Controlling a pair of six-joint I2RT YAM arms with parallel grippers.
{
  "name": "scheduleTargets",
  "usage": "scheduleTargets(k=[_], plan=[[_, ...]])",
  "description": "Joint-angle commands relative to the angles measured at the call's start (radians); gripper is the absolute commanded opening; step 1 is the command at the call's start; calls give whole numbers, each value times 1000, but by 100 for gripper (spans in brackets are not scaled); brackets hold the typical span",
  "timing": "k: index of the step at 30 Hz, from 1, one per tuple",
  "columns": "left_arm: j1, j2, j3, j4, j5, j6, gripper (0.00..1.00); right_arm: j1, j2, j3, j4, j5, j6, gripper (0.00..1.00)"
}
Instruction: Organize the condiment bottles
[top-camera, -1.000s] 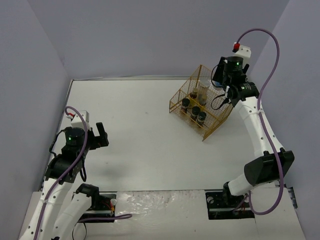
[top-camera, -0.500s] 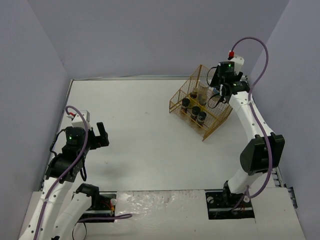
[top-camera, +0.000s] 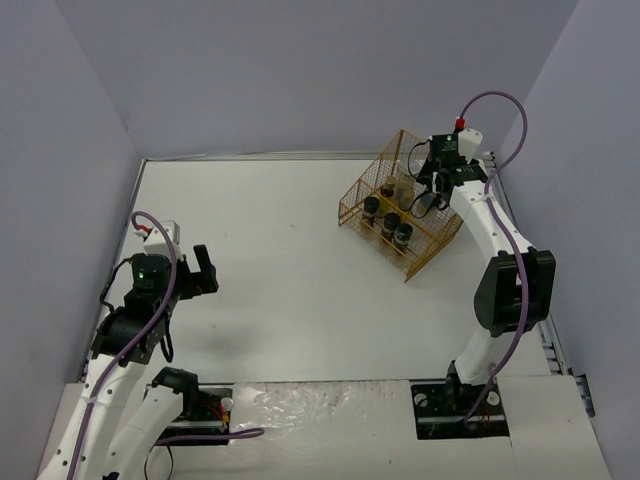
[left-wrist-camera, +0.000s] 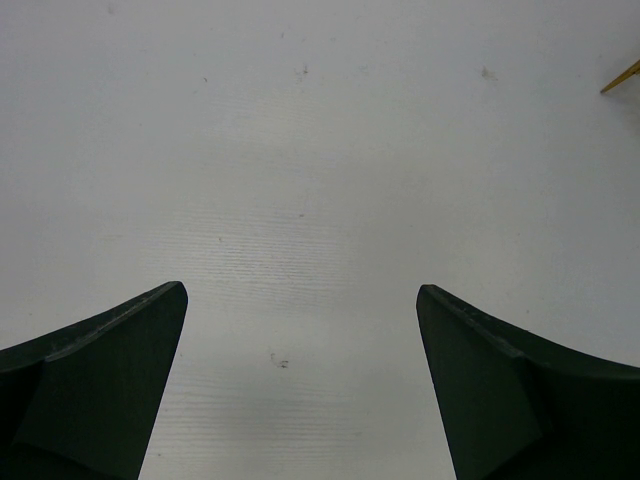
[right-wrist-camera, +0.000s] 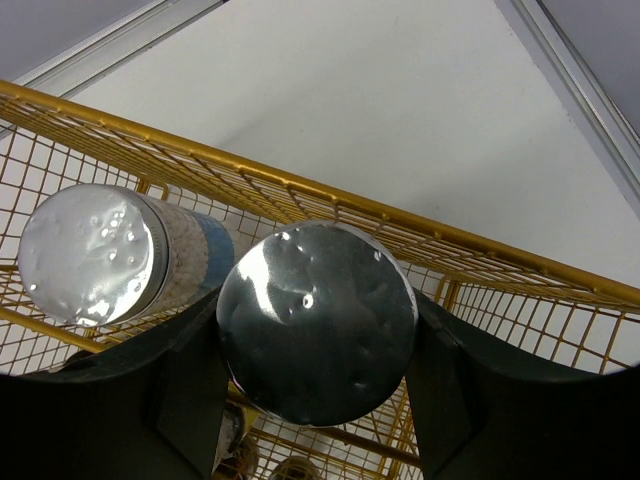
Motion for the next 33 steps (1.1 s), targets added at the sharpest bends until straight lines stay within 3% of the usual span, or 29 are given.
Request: scheduleTargets(k=[1,8,12,21,28,33], plan=[[12,13,39,55,7,10,97,-14,-6,43,74,73,50,27],[16,13,39,55,10,10,97,-17,-12,25,68,69,68,50],[16,11,40,56,10,11,97,-18,-20,27,67,71,63,57],[21,9,39,54,13,10,97,-26,-29,43,59,42,55,81],[22,1,39,53,4,10,97,-26,-102,38,59,-37,48,85],[24,4,40,59,9,10,97,-25,-206,40,59,-111,14,99]])
